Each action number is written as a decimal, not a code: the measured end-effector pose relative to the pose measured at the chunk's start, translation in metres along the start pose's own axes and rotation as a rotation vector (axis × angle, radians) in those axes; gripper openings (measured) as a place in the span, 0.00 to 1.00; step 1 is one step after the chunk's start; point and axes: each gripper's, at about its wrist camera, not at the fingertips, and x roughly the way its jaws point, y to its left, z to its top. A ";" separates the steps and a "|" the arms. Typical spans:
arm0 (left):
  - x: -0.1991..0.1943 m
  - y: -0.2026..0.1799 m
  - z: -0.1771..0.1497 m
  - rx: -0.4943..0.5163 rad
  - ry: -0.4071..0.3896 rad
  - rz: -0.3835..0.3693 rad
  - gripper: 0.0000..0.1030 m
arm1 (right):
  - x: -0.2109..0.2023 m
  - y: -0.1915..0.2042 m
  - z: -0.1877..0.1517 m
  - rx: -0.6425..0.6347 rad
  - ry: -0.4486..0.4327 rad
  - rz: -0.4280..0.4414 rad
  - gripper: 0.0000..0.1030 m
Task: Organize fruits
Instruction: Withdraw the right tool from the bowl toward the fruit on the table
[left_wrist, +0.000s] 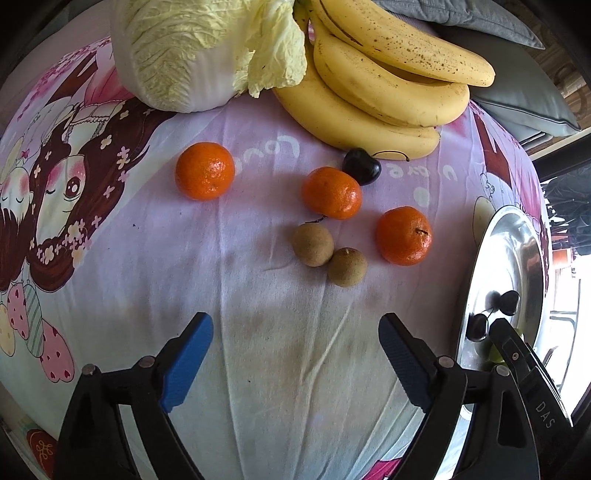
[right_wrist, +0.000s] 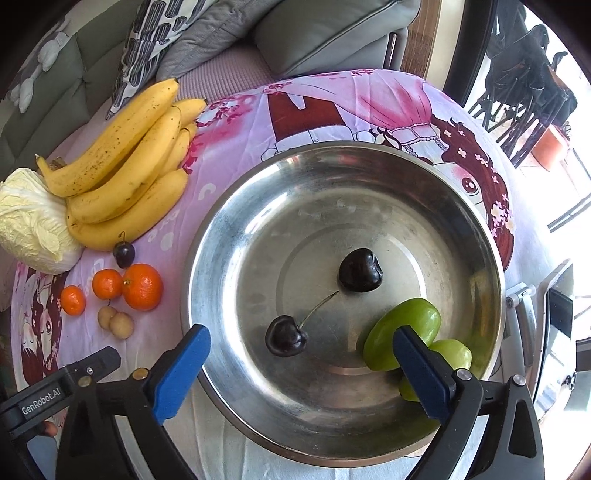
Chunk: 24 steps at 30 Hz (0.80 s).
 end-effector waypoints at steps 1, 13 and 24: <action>0.000 0.001 -0.001 -0.002 0.003 -0.002 0.89 | 0.000 0.001 0.000 -0.003 0.000 0.000 0.99; 0.003 0.010 0.002 -0.029 0.003 -0.005 0.89 | 0.001 0.003 0.000 -0.008 -0.010 0.016 1.00; -0.006 0.022 0.010 -0.015 -0.039 0.041 0.89 | -0.001 0.006 0.000 -0.024 -0.022 0.018 1.00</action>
